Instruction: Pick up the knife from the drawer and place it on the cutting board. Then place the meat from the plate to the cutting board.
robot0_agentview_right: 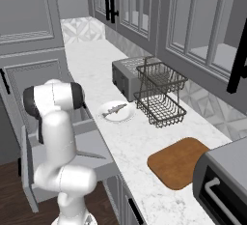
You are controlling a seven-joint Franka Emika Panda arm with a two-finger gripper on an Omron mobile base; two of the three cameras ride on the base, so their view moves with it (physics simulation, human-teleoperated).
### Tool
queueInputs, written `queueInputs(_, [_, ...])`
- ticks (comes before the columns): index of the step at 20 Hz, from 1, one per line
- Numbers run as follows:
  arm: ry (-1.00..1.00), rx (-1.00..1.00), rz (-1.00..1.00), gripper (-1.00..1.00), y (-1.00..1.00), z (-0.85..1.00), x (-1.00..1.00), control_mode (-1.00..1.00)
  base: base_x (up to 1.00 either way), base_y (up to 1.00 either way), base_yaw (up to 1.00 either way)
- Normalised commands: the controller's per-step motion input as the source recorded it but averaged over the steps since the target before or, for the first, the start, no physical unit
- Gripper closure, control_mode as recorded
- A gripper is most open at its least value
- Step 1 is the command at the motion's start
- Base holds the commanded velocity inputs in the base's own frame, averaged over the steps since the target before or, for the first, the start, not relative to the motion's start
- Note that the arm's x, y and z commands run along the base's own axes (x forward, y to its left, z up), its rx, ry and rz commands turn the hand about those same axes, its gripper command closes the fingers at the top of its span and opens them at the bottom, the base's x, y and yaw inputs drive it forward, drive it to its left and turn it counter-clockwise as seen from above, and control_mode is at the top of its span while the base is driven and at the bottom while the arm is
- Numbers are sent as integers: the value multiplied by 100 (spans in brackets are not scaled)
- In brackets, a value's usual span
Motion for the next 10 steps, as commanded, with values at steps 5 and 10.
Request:
queueInputs(5, [2, -5, -12, -100, 21, -38, 9, -100, 0, 0, 0])
queueInputs(10, [0, -5, -9, -100, 28, -70, 1, -100, 0, 0, 0])
